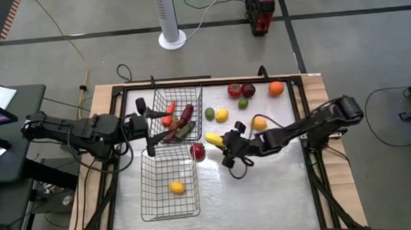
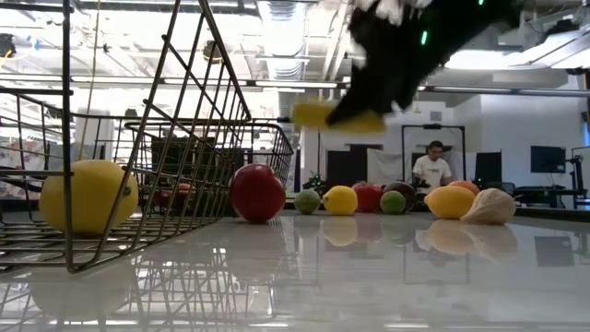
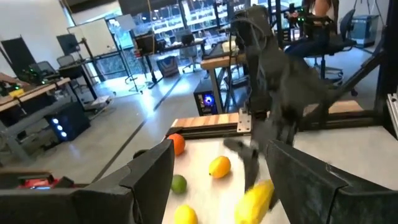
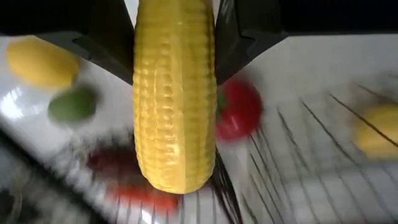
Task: Sort produce into baskets
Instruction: Put the yellow corn into the black wire basket
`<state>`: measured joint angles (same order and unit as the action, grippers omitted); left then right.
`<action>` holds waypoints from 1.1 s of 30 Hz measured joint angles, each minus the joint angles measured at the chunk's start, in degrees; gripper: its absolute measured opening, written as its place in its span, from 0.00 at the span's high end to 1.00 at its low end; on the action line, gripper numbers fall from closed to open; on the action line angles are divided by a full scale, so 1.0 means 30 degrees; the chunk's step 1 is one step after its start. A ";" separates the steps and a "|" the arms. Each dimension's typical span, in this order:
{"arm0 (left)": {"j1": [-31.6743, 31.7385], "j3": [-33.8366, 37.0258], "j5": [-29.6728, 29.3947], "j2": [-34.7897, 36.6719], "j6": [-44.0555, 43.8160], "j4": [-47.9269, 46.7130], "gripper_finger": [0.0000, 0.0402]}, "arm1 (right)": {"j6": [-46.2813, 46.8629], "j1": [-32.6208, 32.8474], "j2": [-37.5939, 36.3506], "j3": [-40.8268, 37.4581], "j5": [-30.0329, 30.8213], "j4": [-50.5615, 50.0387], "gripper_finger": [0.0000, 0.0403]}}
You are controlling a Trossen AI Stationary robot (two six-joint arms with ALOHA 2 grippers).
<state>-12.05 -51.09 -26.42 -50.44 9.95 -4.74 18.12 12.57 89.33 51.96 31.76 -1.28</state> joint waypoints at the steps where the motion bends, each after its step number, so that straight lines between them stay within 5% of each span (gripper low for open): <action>1: 0.0000 0.0138 -0.0006 0.0044 0.0122 0.0161 0.40 | -0.0423 0.0149 -0.0483 0.0000 0.0192 0.0439 0.48; 9: 0.0036 0.0254 -0.0104 -0.0092 0.0454 0.1804 0.40 | -0.7049 -0.1203 -0.1512 0.0013 0.1083 0.8073 0.50; 18: -0.0022 0.0254 0.0030 0.0046 0.0432 0.1914 0.40 | -0.6787 -0.5501 0.2283 0.0761 -0.4997 1.5307 0.48; 23: -0.0022 0.0254 -0.0002 0.0039 0.0142 0.1939 0.40 | -0.5328 -0.6808 0.4810 0.3713 -0.7812 1.2323 0.47; 28: -0.0013 0.0254 -0.0832 0.0032 0.0034 0.1933 0.40 | -0.5631 -0.6857 0.6380 0.7382 -0.8069 0.6015 0.40; 33: -0.0007 0.0254 -0.0845 0.0032 0.0049 0.1930 0.40 | -0.5686 -0.6650 0.6882 0.9097 -0.8103 0.3680 0.32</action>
<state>-12.08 -50.33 -28.95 -50.35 10.09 1.05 1.06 -7.38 109.97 79.26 7.45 9.76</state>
